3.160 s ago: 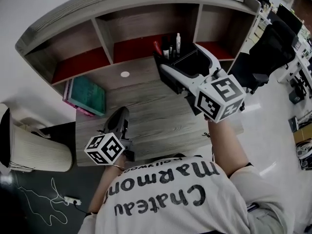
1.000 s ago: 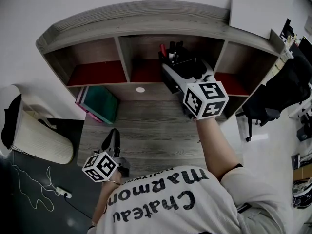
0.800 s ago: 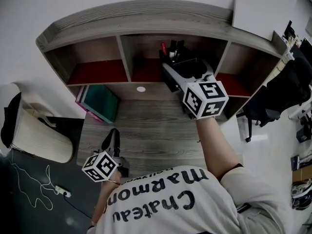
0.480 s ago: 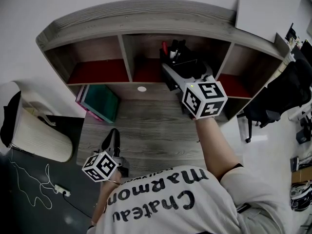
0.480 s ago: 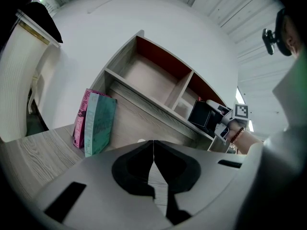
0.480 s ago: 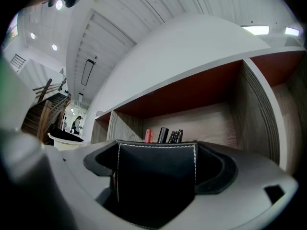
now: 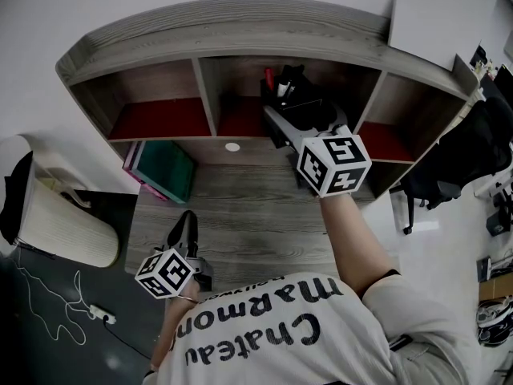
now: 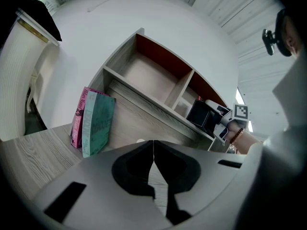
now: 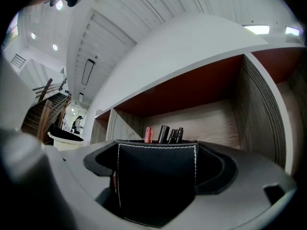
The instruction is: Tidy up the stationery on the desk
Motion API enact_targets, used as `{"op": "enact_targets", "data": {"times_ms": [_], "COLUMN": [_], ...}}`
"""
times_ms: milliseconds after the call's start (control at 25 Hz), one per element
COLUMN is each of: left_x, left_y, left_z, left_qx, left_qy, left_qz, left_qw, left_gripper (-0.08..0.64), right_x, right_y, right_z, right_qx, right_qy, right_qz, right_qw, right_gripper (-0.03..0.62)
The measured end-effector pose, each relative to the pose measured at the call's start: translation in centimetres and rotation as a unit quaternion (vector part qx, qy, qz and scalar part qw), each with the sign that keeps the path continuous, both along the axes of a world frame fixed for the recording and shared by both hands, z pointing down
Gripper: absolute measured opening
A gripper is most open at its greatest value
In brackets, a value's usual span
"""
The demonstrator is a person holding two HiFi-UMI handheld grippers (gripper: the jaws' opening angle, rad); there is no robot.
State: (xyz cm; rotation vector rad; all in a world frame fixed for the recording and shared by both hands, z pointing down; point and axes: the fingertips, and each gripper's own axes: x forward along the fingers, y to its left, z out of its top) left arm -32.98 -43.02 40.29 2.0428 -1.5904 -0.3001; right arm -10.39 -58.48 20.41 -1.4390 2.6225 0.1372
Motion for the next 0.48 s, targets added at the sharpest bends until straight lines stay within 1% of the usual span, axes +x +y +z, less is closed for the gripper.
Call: {"op": "enact_targets", "data": {"times_ms": [480], "left_x": [-0.05], "left_y": [-0.04], "left_z": [0.21], "left_qx": [-0.003], "left_qy": [-0.001], "left_qz": [-0.001], "left_qw": [1.0000], "left_gripper": [0.015], "right_x": [-0.23], "right_y": [-0.65], "right_z": [0.11], "right_qx": [0.002], "right_qy": [0.001], "right_qz": [0.002], "right_qw": [1.000], "right_gripper": [0.457]}}
